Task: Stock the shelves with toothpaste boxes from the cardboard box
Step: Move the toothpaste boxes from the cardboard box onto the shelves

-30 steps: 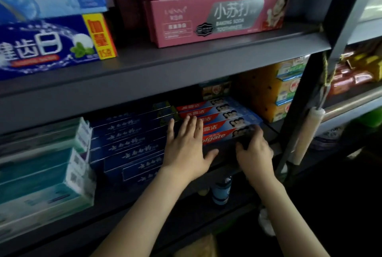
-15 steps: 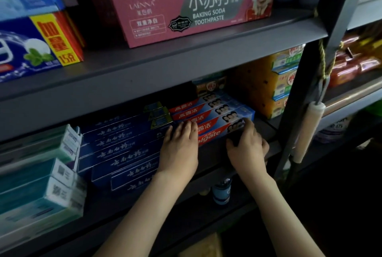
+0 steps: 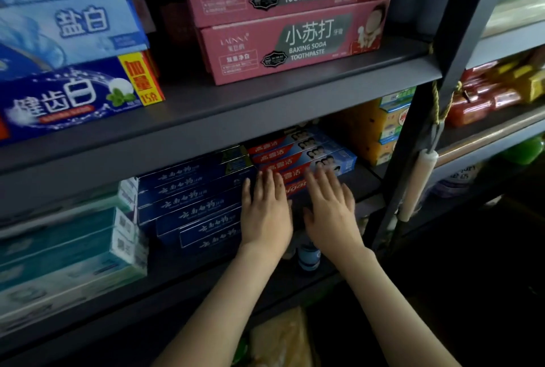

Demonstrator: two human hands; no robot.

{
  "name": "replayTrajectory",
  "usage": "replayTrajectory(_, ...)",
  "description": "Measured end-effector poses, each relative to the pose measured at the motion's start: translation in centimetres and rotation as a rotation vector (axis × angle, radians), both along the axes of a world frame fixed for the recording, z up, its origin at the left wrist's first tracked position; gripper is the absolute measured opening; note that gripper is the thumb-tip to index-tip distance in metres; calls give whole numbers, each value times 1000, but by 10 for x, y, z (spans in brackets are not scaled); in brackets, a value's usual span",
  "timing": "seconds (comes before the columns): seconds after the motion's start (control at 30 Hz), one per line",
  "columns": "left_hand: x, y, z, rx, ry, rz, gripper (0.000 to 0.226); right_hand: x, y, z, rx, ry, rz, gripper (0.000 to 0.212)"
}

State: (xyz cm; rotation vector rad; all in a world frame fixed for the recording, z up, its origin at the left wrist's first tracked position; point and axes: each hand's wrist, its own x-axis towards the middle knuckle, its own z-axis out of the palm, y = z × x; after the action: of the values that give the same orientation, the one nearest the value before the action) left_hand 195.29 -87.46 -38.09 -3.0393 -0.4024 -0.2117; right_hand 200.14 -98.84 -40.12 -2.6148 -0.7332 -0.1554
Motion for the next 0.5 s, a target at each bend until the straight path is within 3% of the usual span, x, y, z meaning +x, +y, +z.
replayTrajectory(0.13, -9, 12, -10, 16, 27, -55, 63, -4, 10, -1, -90, 2, 74, 71)
replayTrajectory(0.3, -47, -4, -28, 54, -222, -226, 64, -57, -9, -11, 108, -58, -4, 67)
replayTrajectory(0.4, -91, -46, -51, 6, -187, -364, 55, -126, -42, -43, 153, 39, -150, 60)
replayTrajectory(0.5, -143, -93, -87, -129, -25, -480, 56, -203, -85, -82, 89, 209, -327, 59)
